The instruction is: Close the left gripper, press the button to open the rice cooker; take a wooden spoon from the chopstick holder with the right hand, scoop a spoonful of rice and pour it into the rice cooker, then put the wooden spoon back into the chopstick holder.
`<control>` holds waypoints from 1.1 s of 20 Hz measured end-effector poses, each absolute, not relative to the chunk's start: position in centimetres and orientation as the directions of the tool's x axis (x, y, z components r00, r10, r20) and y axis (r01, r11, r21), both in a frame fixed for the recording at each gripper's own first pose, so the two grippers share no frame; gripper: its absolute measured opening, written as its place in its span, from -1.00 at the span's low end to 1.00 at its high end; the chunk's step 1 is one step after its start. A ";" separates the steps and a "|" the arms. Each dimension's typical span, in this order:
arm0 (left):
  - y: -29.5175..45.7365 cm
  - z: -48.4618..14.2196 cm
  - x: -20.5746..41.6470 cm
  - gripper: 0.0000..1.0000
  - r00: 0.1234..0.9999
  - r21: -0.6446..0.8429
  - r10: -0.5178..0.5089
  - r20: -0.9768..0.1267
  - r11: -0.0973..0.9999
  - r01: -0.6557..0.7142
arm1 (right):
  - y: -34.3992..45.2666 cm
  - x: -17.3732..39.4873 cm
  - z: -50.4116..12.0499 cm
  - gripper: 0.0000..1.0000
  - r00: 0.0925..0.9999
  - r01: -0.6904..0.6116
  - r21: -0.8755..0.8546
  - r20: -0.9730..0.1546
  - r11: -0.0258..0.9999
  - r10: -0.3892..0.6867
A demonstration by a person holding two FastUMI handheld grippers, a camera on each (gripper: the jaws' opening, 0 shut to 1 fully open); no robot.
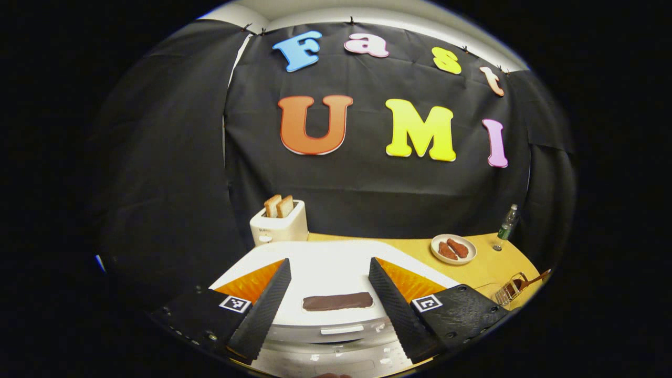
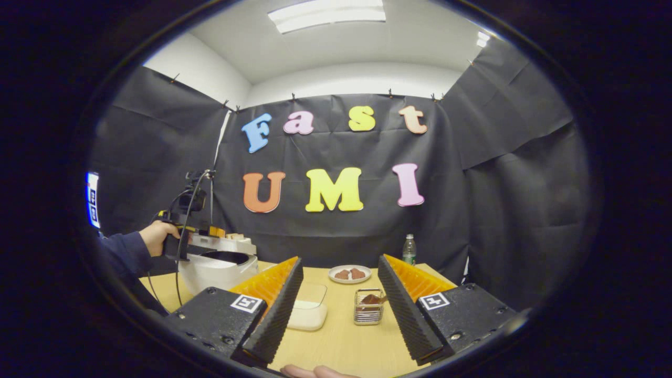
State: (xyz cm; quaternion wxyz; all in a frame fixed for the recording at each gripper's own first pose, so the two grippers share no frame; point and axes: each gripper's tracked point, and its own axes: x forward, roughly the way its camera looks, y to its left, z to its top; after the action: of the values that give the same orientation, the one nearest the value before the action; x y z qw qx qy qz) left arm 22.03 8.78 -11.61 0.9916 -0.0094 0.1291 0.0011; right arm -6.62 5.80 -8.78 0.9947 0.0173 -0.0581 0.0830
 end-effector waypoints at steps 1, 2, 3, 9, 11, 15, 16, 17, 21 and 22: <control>8.6 -12.3 21.7 0.94 0.959 0.003 0.003 -0.284 1.000 -0.002 | 5.7 -7.2 -8.6 0.87 0.979 -0.163 0.016 0.123 0.986 0.160; 8.5 -13.3 21.5 0.92 0.948 0.017 0.011 -0.318 1.000 -0.006 | 5.4 -7.9 -8.1 0.87 0.980 -0.155 0.008 0.131 0.988 0.152; 8.6 -13.8 21.2 0.93 0.938 0.012 0.013 -0.347 1.000 -0.010 | 5.1 -8.4 -7.9 0.87 0.980 -0.146 0.000 0.140 0.989 0.145; 8.4 -15.2 19.5 0.94 0.929 -0.001 0.012 -0.371 1.000 -0.014 | 4.6 -10.3 -7.5 0.87 0.981 -0.127 -0.023 0.143 0.992 0.129; 8.4 -15.2 19.3 0.94 0.935 0.004 0.020 -0.354 1.000 -0.020 | 4.7 -10.6 -7.6 0.87 0.982 -0.131 -0.021 0.132 0.991 0.132; 8.4 -15.8 19.1 0.94 0.940 -0.003 0.028 -0.340 1.000 -0.031 | 4.3 -11.3 -7.0 0.87 0.982 -0.134 0.000 0.138 0.991 0.133; 8.4 -15.8 19.1 0.94 0.941 -0.004 0.031 -0.337 0.999 -0.034 | 4.5 -11.6 -6.9 0.87 0.980 -0.148 0.018 0.140 0.989 0.144; 8.3 -15.9 19.0 0.94 0.941 -0.004 0.032 -0.338 0.999 -0.036 | 4.7 -11.8 -6.7 0.87 0.978 -0.162 0.033 0.139 0.986 0.156; 8.3 -16.1 18.8 0.95 0.938 -0.007 0.026 -0.345 1.000 -0.031 | 3.8 -11.9 -6.3 0.86 0.976 -0.161 0.049 0.155 0.986 0.151; 8.4 -16.1 19.0 0.96 0.940 -0.011 0.027 -0.341 0.999 -0.033 | 3.6 -11.9 -6.2 0.87 0.976 -0.155 0.051 0.161 0.987 0.145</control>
State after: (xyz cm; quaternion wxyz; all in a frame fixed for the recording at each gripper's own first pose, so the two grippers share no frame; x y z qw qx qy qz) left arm 19.02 8.37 -16.13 0.9847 -0.0083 0.1732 0.0152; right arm -11.90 3.63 -6.19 0.9935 0.0316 -0.0788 0.0754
